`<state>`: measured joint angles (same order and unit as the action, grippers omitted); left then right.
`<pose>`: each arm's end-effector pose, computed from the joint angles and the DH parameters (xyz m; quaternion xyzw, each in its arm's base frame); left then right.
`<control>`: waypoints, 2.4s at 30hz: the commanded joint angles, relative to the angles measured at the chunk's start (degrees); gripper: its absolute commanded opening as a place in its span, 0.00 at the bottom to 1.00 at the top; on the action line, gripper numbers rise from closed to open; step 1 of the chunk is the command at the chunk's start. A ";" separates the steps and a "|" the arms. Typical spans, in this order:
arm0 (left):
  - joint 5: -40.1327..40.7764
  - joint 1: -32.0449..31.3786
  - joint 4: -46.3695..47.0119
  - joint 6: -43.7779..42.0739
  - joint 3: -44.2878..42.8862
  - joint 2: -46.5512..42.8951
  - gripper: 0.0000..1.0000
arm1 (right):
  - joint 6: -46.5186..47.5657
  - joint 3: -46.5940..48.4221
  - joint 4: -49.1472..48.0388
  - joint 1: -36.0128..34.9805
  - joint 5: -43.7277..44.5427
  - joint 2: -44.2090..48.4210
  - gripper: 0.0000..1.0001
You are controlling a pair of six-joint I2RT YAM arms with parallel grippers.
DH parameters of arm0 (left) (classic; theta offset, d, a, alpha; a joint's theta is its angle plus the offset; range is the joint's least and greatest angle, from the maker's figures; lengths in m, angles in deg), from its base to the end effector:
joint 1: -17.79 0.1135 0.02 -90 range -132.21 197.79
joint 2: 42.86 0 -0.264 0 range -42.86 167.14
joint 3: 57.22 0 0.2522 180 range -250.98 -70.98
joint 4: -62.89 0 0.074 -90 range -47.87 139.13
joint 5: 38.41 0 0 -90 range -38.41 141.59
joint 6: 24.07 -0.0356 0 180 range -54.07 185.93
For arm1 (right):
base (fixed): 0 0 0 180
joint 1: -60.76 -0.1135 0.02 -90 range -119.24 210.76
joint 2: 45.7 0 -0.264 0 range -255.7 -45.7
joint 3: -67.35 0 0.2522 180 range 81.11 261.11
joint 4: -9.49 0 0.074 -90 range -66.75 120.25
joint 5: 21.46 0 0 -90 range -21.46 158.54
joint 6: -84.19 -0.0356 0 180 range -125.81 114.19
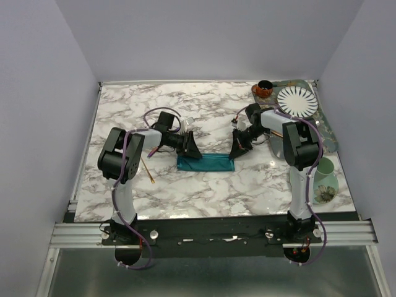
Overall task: Fold the napkin into a case and place the utensils inside
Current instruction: Smooth out the smaller rectangle-folded napkin at the center of the board.
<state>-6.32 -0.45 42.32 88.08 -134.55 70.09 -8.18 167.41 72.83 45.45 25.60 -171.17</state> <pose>0.3511 -0.1475 0.1325 0.1121 0.8415 -0.5226 0.0789 0.3825 0.1298 0.1203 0.1088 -0.9242 -0.3632 0.0462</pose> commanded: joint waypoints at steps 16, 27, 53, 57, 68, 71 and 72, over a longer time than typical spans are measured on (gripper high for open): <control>-4.85 -3.98 -5.59 -10.21 -2.87 -6.33 0.44 | 0.97 -1.31 -1.24 -0.69 4.97 -0.13 0.01; -2.83 -11.99 13.40 9.48 -3.75 5.34 0.45 | 0.53 -1.93 -1.24 -0.86 5.58 -0.56 0.01; -0.46 2.85 1.20 0.36 -2.08 2.88 0.46 | 5.18 -3.68 -1.77 -1.30 7.87 1.28 0.00; 3.41 2.68 -5.40 -4.92 -2.62 7.55 0.45 | 6.06 -4.04 -1.59 -1.48 8.31 1.63 0.01; 0.35 -0.48 -10.50 -5.78 7.06 0.80 0.44 | 13.97 -7.46 -0.63 -1.48 5.95 6.02 0.01; -1.24 -0.48 -13.40 -11.58 5.05 -4.74 0.46 | 15.99 -7.90 -0.63 -1.48 2.01 7.34 0.01; -1.07 -0.48 -13.49 -15.35 4.51 -6.41 0.47 | 16.86 -8.16 -0.71 -1.48 1.02 8.39 0.00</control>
<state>-9.91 -0.52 34.60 84.37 -129.02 70.39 2.68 160.96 72.42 44.29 27.35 -165.60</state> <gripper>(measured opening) 0.453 0.012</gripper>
